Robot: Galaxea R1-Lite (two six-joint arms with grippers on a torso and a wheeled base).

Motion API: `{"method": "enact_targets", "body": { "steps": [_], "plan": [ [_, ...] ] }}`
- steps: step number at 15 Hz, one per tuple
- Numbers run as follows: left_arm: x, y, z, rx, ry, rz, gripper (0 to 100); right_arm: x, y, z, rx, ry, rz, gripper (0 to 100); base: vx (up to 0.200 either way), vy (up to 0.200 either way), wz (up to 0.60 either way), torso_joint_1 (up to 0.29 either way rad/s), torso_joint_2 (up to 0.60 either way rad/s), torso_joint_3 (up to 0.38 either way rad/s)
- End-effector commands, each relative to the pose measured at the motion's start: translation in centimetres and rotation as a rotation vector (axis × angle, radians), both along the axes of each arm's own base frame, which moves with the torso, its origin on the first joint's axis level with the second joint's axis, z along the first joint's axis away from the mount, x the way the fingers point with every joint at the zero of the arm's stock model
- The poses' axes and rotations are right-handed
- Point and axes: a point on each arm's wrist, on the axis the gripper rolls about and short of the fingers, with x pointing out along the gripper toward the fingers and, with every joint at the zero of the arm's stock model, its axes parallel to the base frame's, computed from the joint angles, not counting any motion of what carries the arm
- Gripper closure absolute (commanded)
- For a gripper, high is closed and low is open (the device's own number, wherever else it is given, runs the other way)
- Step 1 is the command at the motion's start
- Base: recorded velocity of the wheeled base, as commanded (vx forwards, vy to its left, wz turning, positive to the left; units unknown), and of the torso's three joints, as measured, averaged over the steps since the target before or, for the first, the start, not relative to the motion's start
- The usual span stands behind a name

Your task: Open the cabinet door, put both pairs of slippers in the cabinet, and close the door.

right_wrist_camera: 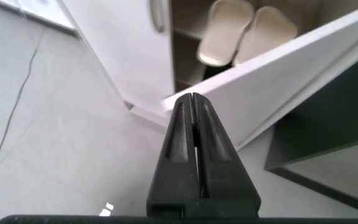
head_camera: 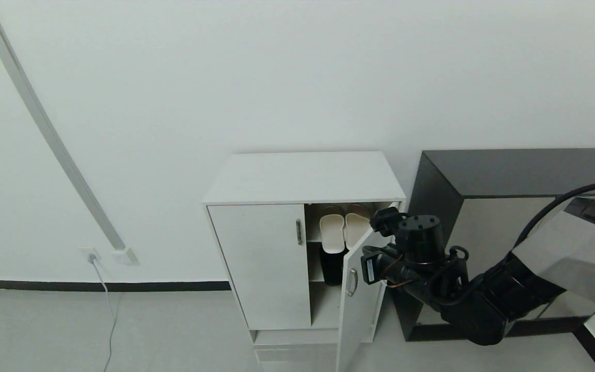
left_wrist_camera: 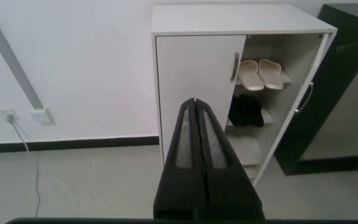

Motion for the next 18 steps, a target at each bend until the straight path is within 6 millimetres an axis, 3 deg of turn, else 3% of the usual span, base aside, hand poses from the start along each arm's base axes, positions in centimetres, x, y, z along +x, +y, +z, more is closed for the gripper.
{"method": "enact_targets", "body": {
  "steps": [1,10,15,18],
  "plan": [
    [0.0,0.0,0.0,0.000,0.001,0.000,100,-0.1,0.1,0.2,0.007,-0.006,0.003,100,0.000,0.000,0.00,0.000,0.00,0.000],
    [0.0,0.0,0.0,0.000,0.001,0.000,100,-3.7,-3.1,2.4,0.006,0.000,-0.006,100,0.000,0.000,0.00,0.000,0.00,0.000],
    [0.0,0.0,0.0,0.000,0.001,0.000,100,-5.6,-4.6,0.8,-0.020,0.036,-0.011,100,0.160,0.000,0.00,-0.002,0.00,0.001],
    [0.0,0.0,0.0,-0.002,0.001,0.001,100,-5.5,-4.5,-0.3,-0.038,0.061,-0.008,100,0.067,0.000,0.00,0.001,0.00,0.001]
  ]
}}
